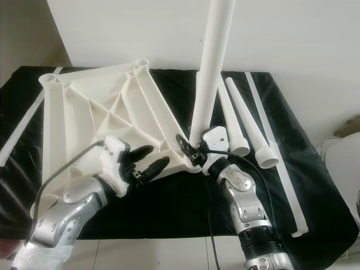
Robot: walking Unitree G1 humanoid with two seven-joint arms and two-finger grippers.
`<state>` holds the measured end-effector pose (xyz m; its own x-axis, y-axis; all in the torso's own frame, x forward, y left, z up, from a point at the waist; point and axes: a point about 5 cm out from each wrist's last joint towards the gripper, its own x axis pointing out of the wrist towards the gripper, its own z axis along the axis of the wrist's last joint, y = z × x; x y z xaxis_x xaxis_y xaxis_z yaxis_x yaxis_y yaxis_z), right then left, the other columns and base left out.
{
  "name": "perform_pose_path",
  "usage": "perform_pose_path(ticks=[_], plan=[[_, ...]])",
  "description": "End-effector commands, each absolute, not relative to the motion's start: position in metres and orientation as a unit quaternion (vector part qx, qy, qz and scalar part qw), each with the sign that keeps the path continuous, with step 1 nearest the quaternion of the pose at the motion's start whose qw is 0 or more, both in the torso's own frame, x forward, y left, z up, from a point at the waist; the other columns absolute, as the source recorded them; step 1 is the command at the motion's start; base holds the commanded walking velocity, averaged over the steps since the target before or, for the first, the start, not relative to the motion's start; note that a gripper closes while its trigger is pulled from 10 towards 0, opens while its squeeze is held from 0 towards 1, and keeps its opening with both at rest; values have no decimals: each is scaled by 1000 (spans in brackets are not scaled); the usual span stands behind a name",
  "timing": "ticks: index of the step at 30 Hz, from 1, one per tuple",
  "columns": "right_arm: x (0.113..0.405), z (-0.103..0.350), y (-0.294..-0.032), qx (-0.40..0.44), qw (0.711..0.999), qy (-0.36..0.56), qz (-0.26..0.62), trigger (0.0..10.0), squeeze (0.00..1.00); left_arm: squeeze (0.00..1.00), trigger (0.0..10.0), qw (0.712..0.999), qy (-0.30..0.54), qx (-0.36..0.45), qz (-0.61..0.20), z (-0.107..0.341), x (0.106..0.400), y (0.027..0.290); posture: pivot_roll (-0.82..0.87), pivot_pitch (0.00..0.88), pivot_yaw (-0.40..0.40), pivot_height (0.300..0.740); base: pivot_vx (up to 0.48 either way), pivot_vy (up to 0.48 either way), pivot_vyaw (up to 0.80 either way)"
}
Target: Building children table
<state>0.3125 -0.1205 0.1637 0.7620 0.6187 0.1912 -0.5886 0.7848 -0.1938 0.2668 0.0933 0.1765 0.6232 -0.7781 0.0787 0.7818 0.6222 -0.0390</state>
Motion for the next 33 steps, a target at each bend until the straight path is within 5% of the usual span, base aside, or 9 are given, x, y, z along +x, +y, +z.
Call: perform_pose_path(ticks=[1, 18, 19, 33], plan=[[310, 139, -123, -58, 942, -64, 325, 10000, 0, 0, 10000, 898, -17, -36, -439, 173, 266, 93, -53, 124, -25, 740, 0, 0, 0], [335, 141, -134, -23, 955, -42, 293, 10000, 0, 0, 10000, 888, -12, -29, -459, 172, 261, 91, -48, 130, -6, 740, 0, 0, 0], [335, 142, -130, -33, 950, -46, 308, 10000, 0, 0, 0, 886, -12, -23, -462, 171, 259, 90, -45, 133, -7, 740, 0, 0, 0], [326, 132, -124, -41, 942, -44, 330, 10000, 0, 0, 0, 879, -13, -22, -475, 172, 255, 92, -42, 143, -4, 740, 0, 0, 0]])
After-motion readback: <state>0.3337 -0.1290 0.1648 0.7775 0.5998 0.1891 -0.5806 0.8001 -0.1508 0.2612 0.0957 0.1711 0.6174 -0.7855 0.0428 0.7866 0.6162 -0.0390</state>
